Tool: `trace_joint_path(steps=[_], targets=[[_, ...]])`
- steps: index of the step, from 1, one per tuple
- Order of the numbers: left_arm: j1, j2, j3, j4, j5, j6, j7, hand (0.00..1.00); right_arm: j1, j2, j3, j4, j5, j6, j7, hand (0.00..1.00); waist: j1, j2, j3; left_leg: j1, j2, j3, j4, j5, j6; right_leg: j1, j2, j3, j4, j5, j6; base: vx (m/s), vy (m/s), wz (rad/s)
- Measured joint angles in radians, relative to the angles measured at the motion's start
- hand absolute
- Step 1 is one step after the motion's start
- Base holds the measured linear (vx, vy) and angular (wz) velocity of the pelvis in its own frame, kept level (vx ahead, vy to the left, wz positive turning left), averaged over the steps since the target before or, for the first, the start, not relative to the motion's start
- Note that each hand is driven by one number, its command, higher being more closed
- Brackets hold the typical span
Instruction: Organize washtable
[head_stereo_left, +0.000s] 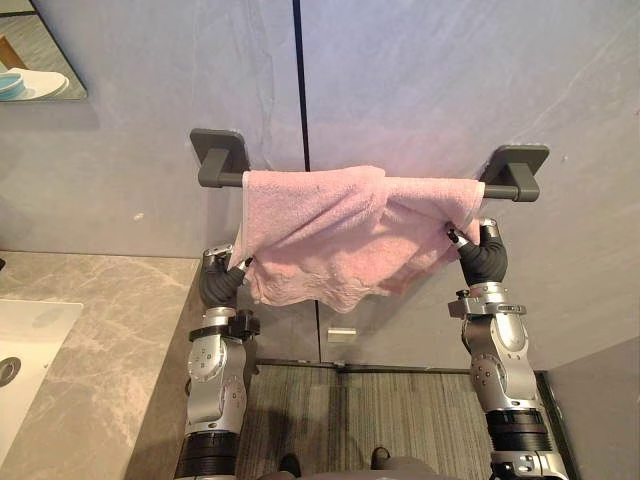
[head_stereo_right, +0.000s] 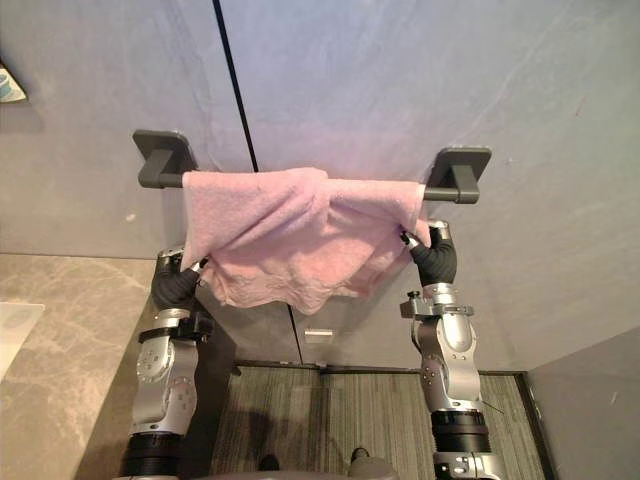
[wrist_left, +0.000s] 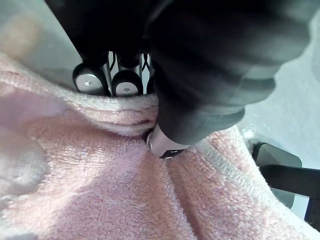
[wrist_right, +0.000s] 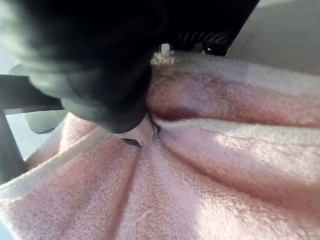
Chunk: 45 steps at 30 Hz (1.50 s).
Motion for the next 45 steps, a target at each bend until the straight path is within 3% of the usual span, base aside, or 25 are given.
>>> trace_joint_path(steps=[20, 28, 32, 36, 44, 45], targets=[[0.001, -0.011, 0.004, 0.04, 0.002, -0.002, -0.01, 1.0, -0.01, 0.044, -0.016, 0.018, -0.011, -0.001, 0.0, 1.0, -0.013, 0.006, 0.003, -0.001, -0.001, -0.005, 0.0, -0.002, 0.002, -0.001, -0.002, -0.001, 0.003, -0.004, 0.004, -0.01, -0.005, 0.0], [0.007, -0.019, 0.004, 0.108, 0.002, -0.01, -0.02, 1.0, 0.019, 0.044, -0.032, 0.031, -0.023, -0.029, 0.0, 1.0, -0.012, 0.005, 0.003, 0.002, 0.0, -0.005, 0.0, -0.012, 0.008, -0.002, -0.005, 0.002, 0.022, -0.025, 0.008, 0.0, 0.0, 0.0], [0.049, -0.019, 0.012, 0.155, -0.001, -0.007, -0.011, 1.0, 0.036, 0.045, -0.092, 0.033, -0.032, -0.042, -0.007, 1.0, -0.008, 0.002, 0.002, 0.008, 0.0, -0.004, 0.001, -0.014, 0.009, -0.002, -0.005, 0.004, 0.023, -0.027, 0.006, 0.0, 0.0, 0.0], [0.126, -0.015, 0.09, 0.253, -0.006, 0.029, 0.034, 1.0, 0.045, 0.039, -0.173, 0.032, -0.031, -0.06, -0.03, 1.0, 0.001, -0.005, -0.001, 0.009, 0.0, -0.001, 0.001, -0.019, 0.007, -0.003, -0.004, 0.006, 0.023, -0.032, 0.007, 0.0, 0.0, 0.0], [0.198, 0.003, 0.066, 0.253, -0.02, 0.038, 0.033, 1.0, 0.079, 0.031, -0.172, 0.035, -0.033, -0.072, -0.034, 1.0, 0.036, -0.024, -0.009, 0.011, -0.001, 0.016, 0.001, -0.025, 0.005, -0.016, -0.004, 0.028, 0.046, -0.045, 0.007, -0.02, -0.008, -0.05], [0.199, 0.003, 0.065, 0.253, -0.02, 0.038, 0.033, 0.0, 0.086, 0.031, -0.171, 0.034, -0.033, -0.072, -0.034, 1.0, 0.039, -0.025, -0.009, 0.009, -0.002, 0.017, 0.001, -0.025, 0.005, -0.017, -0.004, 0.029, 0.046, -0.045, 0.007, -0.03, -0.017, -0.07]])
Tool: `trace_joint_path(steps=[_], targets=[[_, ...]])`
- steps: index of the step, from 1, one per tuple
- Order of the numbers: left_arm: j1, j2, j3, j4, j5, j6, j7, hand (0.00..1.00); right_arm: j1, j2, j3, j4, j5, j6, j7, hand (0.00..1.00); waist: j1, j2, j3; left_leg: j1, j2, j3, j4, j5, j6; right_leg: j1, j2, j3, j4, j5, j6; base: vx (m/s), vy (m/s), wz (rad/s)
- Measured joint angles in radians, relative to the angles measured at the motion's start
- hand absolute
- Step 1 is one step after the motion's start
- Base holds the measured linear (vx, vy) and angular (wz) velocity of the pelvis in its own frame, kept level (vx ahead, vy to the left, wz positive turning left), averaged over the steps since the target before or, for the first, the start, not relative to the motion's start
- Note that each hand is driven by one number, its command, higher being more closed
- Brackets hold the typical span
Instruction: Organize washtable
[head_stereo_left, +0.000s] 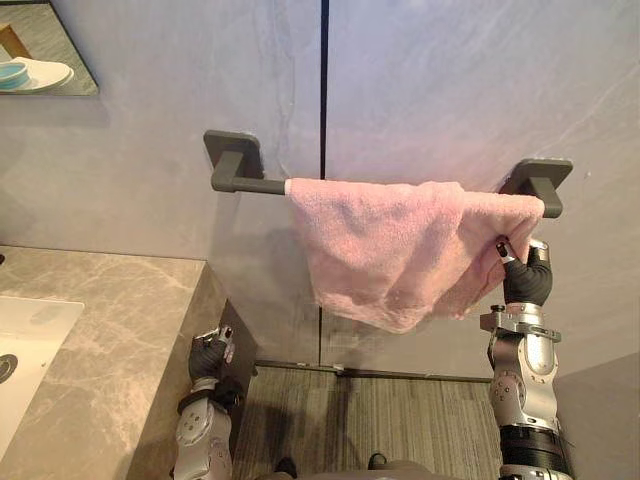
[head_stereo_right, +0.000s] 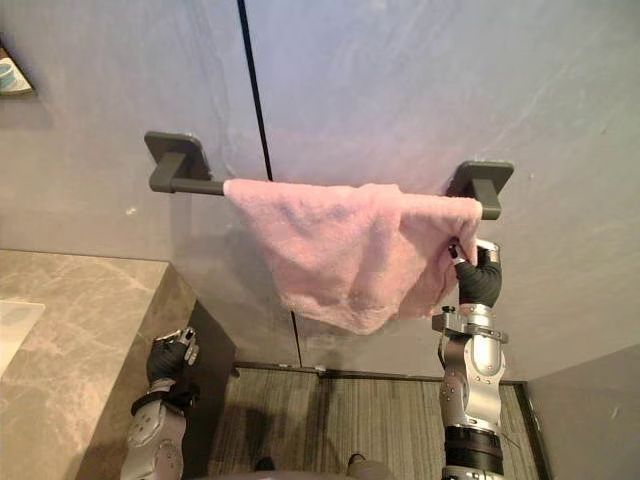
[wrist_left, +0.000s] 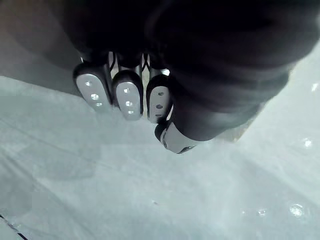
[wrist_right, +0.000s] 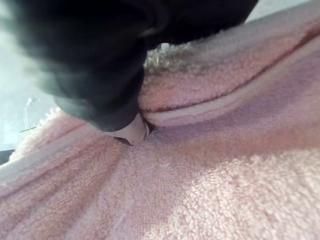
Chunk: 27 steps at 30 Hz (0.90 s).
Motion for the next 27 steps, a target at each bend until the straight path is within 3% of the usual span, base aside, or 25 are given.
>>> trace_joint_path(steps=[1, 2, 9, 19, 27], targets=[[0.0, 0.0, 0.0, 0.0, 0.0, 0.0, 0.0, 0.0, 0.001, 0.0, 0.0, 0.0, -0.001, 0.0, 0.0, 1.0, 0.001, -0.001, 0.0, -0.001, 0.0, 0.0, 0.0, 0.0, 0.0, 0.0, 0.0, 0.0, 0.0, 0.0, 0.0, 0.0, 0.0, 0.0], [0.001, 0.0, 0.0, 0.0, 0.0, 0.0, 0.0, 0.0, 0.005, 0.0, 0.002, 0.0, -0.003, 0.0, 0.0, 0.0, 0.002, -0.001, -0.001, -0.001, 0.0, 0.0, 0.0, 0.0, 0.0, 0.0, 0.0, 0.0, 0.001, 0.0, 0.0, 0.0, 0.0, 0.0], [0.002, 0.001, -0.036, -0.001, 0.001, 0.0, 0.0, 0.0, 0.027, 0.0, 0.009, 0.021, -0.006, 0.01, -0.017, 0.0, 0.002, -0.002, -0.001, 0.0, 0.0, 0.0, 0.0, 0.0, 0.0, -0.002, 0.0, 0.0, 0.009, -0.006, -0.003, 0.0, -0.004, 0.0], [0.007, 0.004, -0.069, -0.075, 0.027, 0.0, -0.002, 0.0, 0.11, 0.022, 0.018, 0.087, -0.017, 0.08, -0.047, 0.0, 0.0, -0.004, -0.002, -0.01, 0.003, 0.001, 0.017, -0.006, -0.004, -0.011, 0.001, 0.001, 0.011, -0.009, -0.006, 0.0, -0.003, 0.0], [0.009, -0.001, -0.078, -0.18, 0.072, -0.003, -0.006, 0.0, 0.143, 0.024, 0.021, 0.076, -0.058, 0.085, -0.056, 0.0, 0.001, -0.004, -0.003, -0.01, 0.006, 0.001, 0.025, -0.01, -0.004, -0.009, -0.002, 0.001, 0.011, -0.008, -0.006, 0.0, 0.0, 0.0]])
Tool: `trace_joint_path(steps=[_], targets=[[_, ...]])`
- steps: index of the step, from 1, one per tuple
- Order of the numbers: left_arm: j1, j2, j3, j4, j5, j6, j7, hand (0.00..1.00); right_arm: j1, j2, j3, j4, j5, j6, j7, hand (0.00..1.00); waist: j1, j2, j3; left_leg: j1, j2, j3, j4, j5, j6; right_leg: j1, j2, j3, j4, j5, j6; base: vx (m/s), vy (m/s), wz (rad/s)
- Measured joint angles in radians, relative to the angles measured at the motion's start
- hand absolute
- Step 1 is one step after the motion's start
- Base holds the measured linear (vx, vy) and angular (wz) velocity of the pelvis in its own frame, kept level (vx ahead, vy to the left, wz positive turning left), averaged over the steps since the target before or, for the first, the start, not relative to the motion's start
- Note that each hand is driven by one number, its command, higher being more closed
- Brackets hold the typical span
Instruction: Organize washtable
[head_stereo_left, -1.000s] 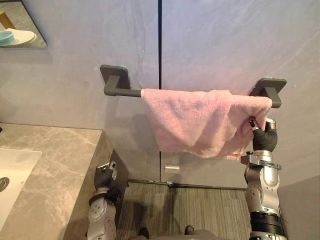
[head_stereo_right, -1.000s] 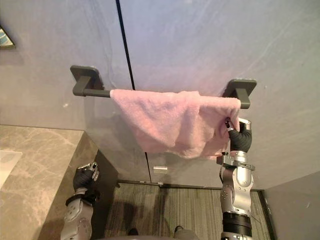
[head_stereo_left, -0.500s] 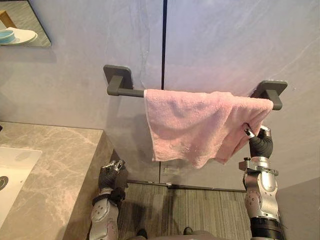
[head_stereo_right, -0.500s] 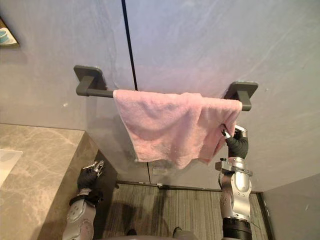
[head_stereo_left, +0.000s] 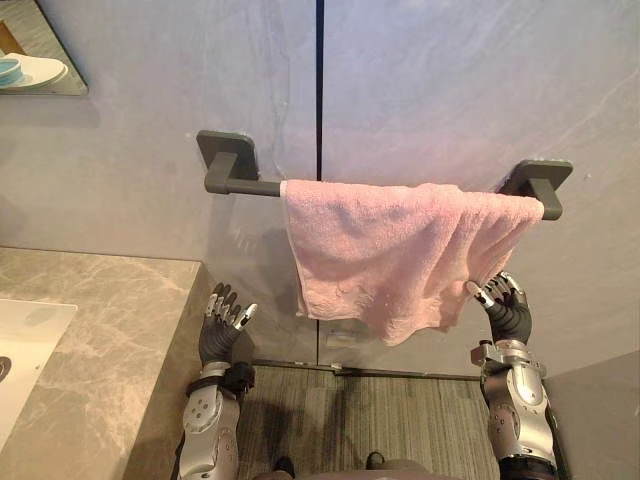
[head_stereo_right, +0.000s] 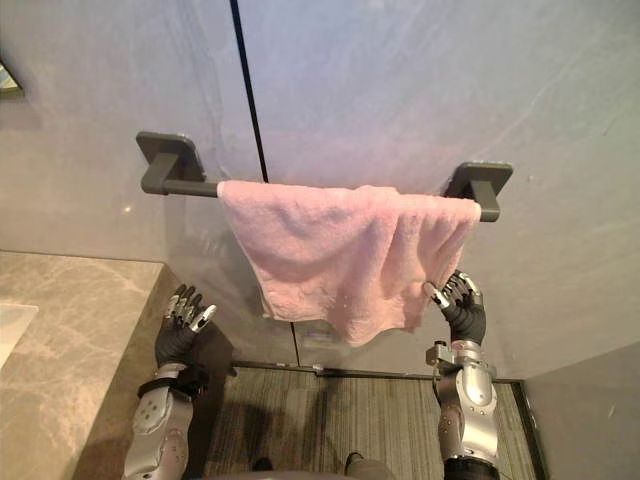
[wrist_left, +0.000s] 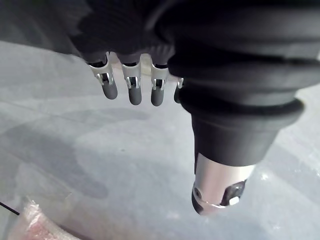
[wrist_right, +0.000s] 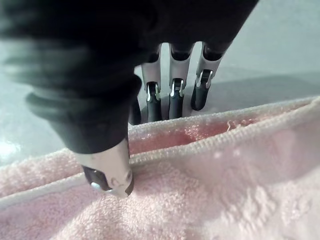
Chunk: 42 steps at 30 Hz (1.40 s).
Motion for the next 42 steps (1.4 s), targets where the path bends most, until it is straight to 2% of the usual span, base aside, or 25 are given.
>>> trace_joint_path(steps=[7, 11, 17, 19, 21, 26, 30, 31, 33, 38, 42], targets=[[0.039, -0.002, 0.008, -0.136, 0.007, -0.006, 0.017, 0.0, 0.074, 0.026, -0.034, -0.065, -0.045, 0.005, -0.017, 0.0, -0.002, 0.001, 0.0, 0.002, -0.001, 0.003, 0.007, -0.007, 0.007, 0.006, -0.003, 0.001, -0.003, 0.001, 0.002, 0.0, 0.0, 0.0], [0.043, -0.011, 0.059, -0.24, 0.008, -0.017, 0.047, 0.0, 0.085, 0.058, -0.136, -0.119, -0.066, 0.006, -0.068, 0.0, -0.008, 0.003, -0.001, 0.003, -0.001, 0.005, 0.016, -0.013, 0.007, 0.01, -0.004, 0.003, -0.004, 0.003, 0.003, 0.0, 0.0, 0.0], [0.052, -0.011, 0.139, -0.449, 0.003, -0.059, 0.087, 0.0, 0.111, 0.065, -0.276, -0.278, -0.066, 0.003, -0.13, 0.0, -0.031, 0.014, -0.003, 0.021, 0.001, 0.021, 0.016, -0.017, 0.006, 0.02, -0.003, 0.017, -0.004, 0.005, 0.002, -0.02, -0.008, -0.08], [0.052, -0.011, 0.156, -0.519, -0.003, -0.08, 0.089, 0.0, 0.111, 0.064, -0.317, -0.344, -0.062, -0.009, -0.14, 0.0, -0.033, 0.022, -0.005, 0.033, 0.003, 0.035, 0.018, -0.025, 0.005, 0.027, -0.002, 0.031, -0.005, 0.006, 0.003, -0.05, -0.004, -0.2], [0.048, -0.011, 0.179, -0.597, -0.003, -0.104, 0.095, 0.0, 0.109, 0.064, -0.348, -0.433, -0.024, -0.036, -0.14, 0.0, -0.05, 0.034, -0.012, 0.033, 0.003, 0.045, 0.018, -0.027, 0.006, 0.026, 0.0, 0.041, -0.005, 0.007, 0.004, -0.06, -0.022, -0.11], [0.003, -0.008, 0.178, -0.706, -0.055, -0.133, 0.088, 0.0, 0.056, 0.057, -0.355, -0.592, 0.068, -0.099, -0.121, 0.0, -0.06, 0.048, -0.018, 0.048, 0.004, 0.065, 0.022, -0.03, 0.007, 0.026, 0.004, 0.061, -0.005, 0.013, 0.005, -0.03, -0.019, -0.13], [-0.018, 0.019, 0.075, -0.804, -0.136, -0.145, 0.035, 0.0, -0.005, 0.019, -0.239, -0.713, 0.171, -0.155, -0.043, 0.0, -0.059, 0.05, -0.018, 0.054, 0.006, 0.088, 0.04, -0.042, 0.008, 0.027, 0.007, 0.087, -0.006, 0.022, 0.005, -0.05, -0.015, -0.17], [-0.029, 0.04, -0.005, -0.828, -0.185, -0.148, -0.001, 0.0, -0.021, 0.006, -0.175, -0.743, 0.198, -0.174, -0.012, 0.0, -0.059, 0.05, -0.018, 0.054, 0.005, 0.089, 0.041, -0.042, 0.008, 0.027, 0.006, 0.089, -0.007, 0.024, 0.006, -0.07, -0.016, -0.09], [-0.056, 0.07, -0.114, -0.833, -0.243, -0.151, -0.056, 0.0, -0.043, -0.012, -0.087, -0.746, 0.231, -0.181, 0.032, 0.0, -0.059, 0.05, -0.018, 0.056, 0.004, 0.095, 0.043, -0.042, 0.008, 0.026, 0.006, 0.095, -0.007, 0.028, 0.007, -0.07, -0.013, -0.08], [-0.104, 0.127, -0.421, -0.755, -0.328, -0.129, -0.18, 0.0, -0.057, -0.063, 0.193, -0.746, 0.302, -0.164, 0.138, 0.0, -0.059, 0.052, -0.018, 0.061, 0.001, 0.114, 0.044, -0.042, 0.009, 0.027, 0.006, 0.113, -0.019, 0.043, 0.013, -0.06, -0.015, -0.13], [-0.126, 0.159, -0.555, -0.576, -0.37, -0.056, -0.262, 0.0, -0.037, -0.117, 0.325, -0.737, 0.351, -0.102, 0.226, 0.0, -0.059, 0.052, -0.019, 0.064, -0.003, 0.119, 0.044, -0.042, 0.009, 0.027, 0.006, 0.116, -0.02, 0.047, 0.014, -0.05, -0.022, -0.05]])
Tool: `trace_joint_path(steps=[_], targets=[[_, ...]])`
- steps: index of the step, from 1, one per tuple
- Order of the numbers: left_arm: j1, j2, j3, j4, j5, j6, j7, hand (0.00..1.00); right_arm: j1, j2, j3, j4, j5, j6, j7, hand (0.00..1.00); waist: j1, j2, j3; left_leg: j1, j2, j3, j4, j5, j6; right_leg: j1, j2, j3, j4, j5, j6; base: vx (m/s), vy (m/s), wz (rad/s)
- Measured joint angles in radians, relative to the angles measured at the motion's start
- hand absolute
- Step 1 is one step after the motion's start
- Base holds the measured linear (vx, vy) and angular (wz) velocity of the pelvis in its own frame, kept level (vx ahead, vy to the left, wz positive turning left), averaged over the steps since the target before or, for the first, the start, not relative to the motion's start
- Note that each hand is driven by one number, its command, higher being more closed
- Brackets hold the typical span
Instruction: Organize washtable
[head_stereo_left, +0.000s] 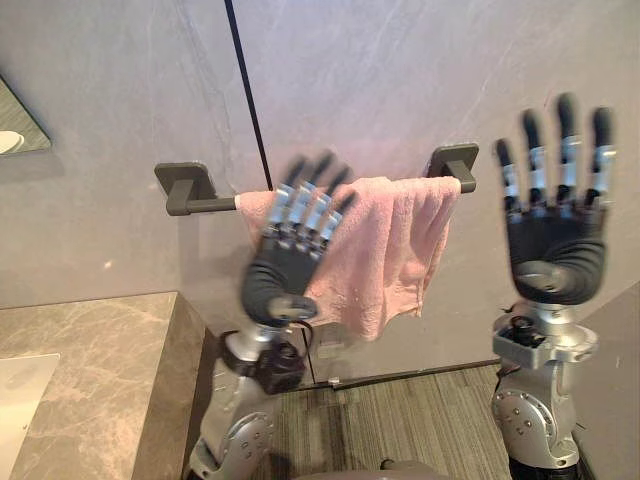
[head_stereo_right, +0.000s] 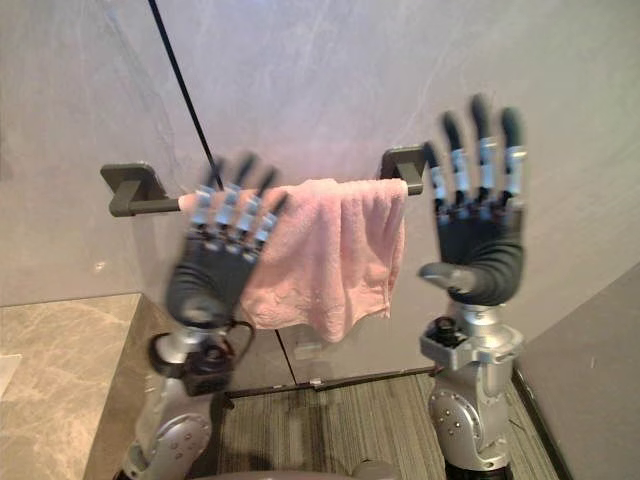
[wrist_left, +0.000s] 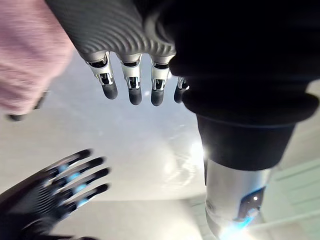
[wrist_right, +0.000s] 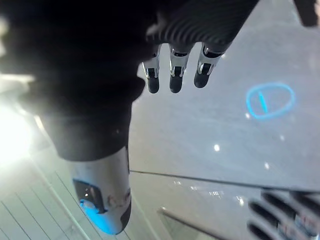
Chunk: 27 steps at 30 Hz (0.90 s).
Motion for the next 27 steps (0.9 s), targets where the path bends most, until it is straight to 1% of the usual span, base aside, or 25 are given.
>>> trace_joint_path(steps=[1, 4, 6, 7, 9, 11, 13, 17, 18, 20, 25, 27], targets=[[0.0, 0.011, -0.018, 0.042, -0.001, 0.017, -0.01, 0.0, 0.011, -0.013, 0.022, 0.005, 0.01, 0.02, 0.017, 0.0, 0.0, 0.0, 0.0, 0.001, 0.0, 0.002, 0.0, 0.0, 0.0, 0.0, 0.001, 0.002, 0.0, 0.0, 0.0, -0.04, -0.029, -0.04], [0.0, 0.023, -0.039, 0.087, 0.0, 0.047, -0.03, 0.0, 0.033, -0.034, 0.029, 0.036, 0.016, 0.047, 0.045, 0.0, 0.0, 0.0, 0.0, 0.001, -0.001, 0.003, 0.0, 0.0, 0.0, -0.001, 0.001, 0.008, -0.001, 0.001, 0.0, -0.01, -0.01, -0.01], [0.0, 0.032, -0.052, 0.11, 0.003, 0.052, -0.042, 0.0, 0.042, -0.051, 0.048, 0.078, 0.018, 0.063, 0.053, 0.0, -0.001, 0.0, 0.0, 0.001, -0.001, 0.006, 0.0, 0.0, 0.0, -0.001, 0.001, 0.011, -0.002, 0.002, 0.0, -0.03, -0.025, -0.03], [-0.001, 0.04, -0.066, 0.124, 0.008, 0.058, -0.048, 0.0, 0.057, -0.065, 0.073, 0.102, 0.017, 0.081, 0.058, 0.0, 0.0, -0.001, 0.0, 0.001, -0.001, 0.006, 0.0, 0.0, 0.0, -0.001, 0.002, 0.012, -0.003, 0.002, 0.0, -0.04, -0.037, -0.01], [-0.001, 0.043, -0.072, 0.139, 0.019, 0.066, -0.049, 0.0, 0.076, -0.079, 0.102, 0.128, 0.017, 0.103, 0.06, 0.0, 0.001, -0.001, 0.0, 0.001, -0.001, 0.006, 0.0, 0.0, 0.0, -0.001, 0.002, 0.012, -0.003, 0.003, -0.001, -0.04, -0.038, -0.01], [-0.002, 0.047, -0.072, 0.163, 0.025, 0.069, -0.049, 0.0, 0.082, -0.09, 0.125, 0.161, 0.011, 0.112, 0.066, 0.0, 0.0, -0.002, 0.0, 0.001, -0.001, 0.006, 0.0, 0.0, 0.0, -0.001, 0.002, 0.013, -0.004, 0.005, 0.0, -0.04, -0.03, -0.01], [-0.003, 0.048, -0.072, 0.197, 0.042, 0.071, -0.047, 0.0, 0.083, -0.095, 0.138, 0.206, 0.001, 0.131, 0.079, 0.0, 0.001, -0.002, 0.0, -0.004, -0.001, 0.007, 0.0, 0.0, 0.001, 0.0, 0.002, 0.014, -0.019, 0.015, 0.0, -0.05, -0.03, -0.02], [-0.003, 0.048, -0.07, 0.221, 0.066, 0.072, -0.045, 0.0, 0.089, -0.097, 0.147, 0.264, -0.077, 0.134, 0.078, 0.0, 0.002, -0.005, 0.0, -0.01, -0.001, 0.007, 0.003, 0.001, 0.001, -0.001, 0.0, 0.014, -0.026, 0.021, 0.001, -0.04, -0.031, 0.0], [-0.005, 0.047, -0.069, 0.228, 0.086, 0.072, -0.042, 0.0, 0.09, -0.099, 0.154, 0.282, -0.112, 0.134, 0.076, 0.0, 0.002, -0.006, 0.0, -0.01, -0.001, 0.006, 0.003, 0.001, 0.001, -0.001, 0.0, 0.013, -0.026, 0.021, 0.001, -0.03, -0.032, 0.01], [-0.014, 0.046, -0.067, 0.247, 0.106, 0.072, -0.039, 0.0, 0.091, -0.102, 0.164, 0.302, -0.145, 0.137, 0.073, 0.0, 0.002, -0.007, 0.0, -0.01, -0.001, 0.005, 0.003, 0.001, 0.002, 0.0, 0.0, 0.009, -0.026, 0.021, 0.001, -0.03, -0.035, 0.02], [-0.023, 0.034, -0.048, 0.295, 0.145, 0.073, -0.008, 0.0, 0.091, -0.103, 0.166, 0.359, -0.245, 0.142, 0.048, 0.0, 0.003, -0.014, 0.0, -0.013, -0.001, -0.004, 0.003, 0.003, 0.004, 0.001, -0.001, -0.004, -0.026, 0.021, 0.001, -0.03, -0.036, 0.05], [-0.023, 0.019, -0.025, 0.321, 0.175, 0.073, 0.004, 0.0, 0.087, -0.1, 0.167, 0.378, -0.306, 0.142, 0.034, 0.0, 0.004, -0.015, 0.0, -0.014, -0.001, -0.005, 0.002, 0.004, 0.004, 0.001, -0.002, -0.006, -0.026, 0.02, 0.001, -0.06, -0.057, 0.05]])
